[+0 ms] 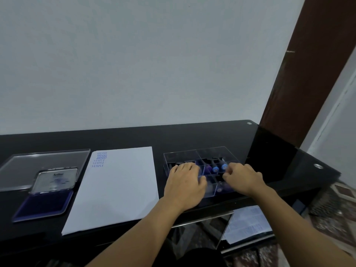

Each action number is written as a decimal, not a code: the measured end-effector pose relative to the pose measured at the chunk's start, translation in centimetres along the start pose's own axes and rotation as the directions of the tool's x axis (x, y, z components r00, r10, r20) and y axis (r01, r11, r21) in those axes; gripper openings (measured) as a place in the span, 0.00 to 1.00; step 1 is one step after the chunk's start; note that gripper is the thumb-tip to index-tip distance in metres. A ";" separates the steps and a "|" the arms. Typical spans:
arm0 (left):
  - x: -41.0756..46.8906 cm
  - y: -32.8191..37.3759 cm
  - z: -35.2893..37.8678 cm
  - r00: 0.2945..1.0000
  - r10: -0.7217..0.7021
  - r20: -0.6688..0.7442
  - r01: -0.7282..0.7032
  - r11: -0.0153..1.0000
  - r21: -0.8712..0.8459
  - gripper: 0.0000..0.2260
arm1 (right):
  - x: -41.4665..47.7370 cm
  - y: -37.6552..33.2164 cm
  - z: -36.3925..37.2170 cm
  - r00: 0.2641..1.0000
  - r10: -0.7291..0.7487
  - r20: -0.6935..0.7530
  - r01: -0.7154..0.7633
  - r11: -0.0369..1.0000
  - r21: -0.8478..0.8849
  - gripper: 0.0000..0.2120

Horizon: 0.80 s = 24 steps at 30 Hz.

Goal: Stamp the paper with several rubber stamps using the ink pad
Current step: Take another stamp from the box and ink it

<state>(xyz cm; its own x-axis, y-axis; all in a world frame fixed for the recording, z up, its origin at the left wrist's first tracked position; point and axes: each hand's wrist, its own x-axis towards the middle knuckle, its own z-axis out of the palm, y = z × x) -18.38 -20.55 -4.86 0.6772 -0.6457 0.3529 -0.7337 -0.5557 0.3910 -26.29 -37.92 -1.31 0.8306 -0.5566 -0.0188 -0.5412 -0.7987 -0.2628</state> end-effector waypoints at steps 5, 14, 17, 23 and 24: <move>0.5 -0.5 -1.6 0.993 -0.095 -0.064 0.067 0.937 -0.343 0.14 | 0.0 -0.2 -0.1 1.000 0.008 -0.013 -0.008 1.000 -0.009 0.05; 0.7 -4.5 -6.7 0.913 -0.367 -0.178 0.242 0.838 -0.489 0.14 | 0.3 -3.3 -1.2 0.991 0.035 -0.129 -0.056 0.984 -0.168 0.11; 0.9 -5.3 -7.6 0.910 -0.385 -0.151 0.285 0.849 -0.445 0.15 | 0.7 -5.2 -1.5 0.989 -0.016 -0.145 0.001 0.994 -0.105 0.09; 1.4 -5.1 -6.8 0.936 -0.350 -0.024 0.324 0.888 -0.326 0.19 | 2.6 -9.2 -1.0 0.985 -0.157 -0.073 0.156 0.988 -0.018 0.08; 1.4 -5.0 -6.4 0.938 -0.346 0.009 0.333 0.897 -0.292 0.21 | 2.8 -9.8 -0.8 0.981 -0.185 -0.050 0.185 0.983 -0.011 0.07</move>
<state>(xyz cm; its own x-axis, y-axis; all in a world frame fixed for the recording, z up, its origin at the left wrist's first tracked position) -13.39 -15.36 -0.90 0.8885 -0.4183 0.1886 -0.4160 -0.5605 0.7161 -18.76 -31.88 1.98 0.9087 -0.4098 0.0790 -0.3798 -0.8904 -0.2508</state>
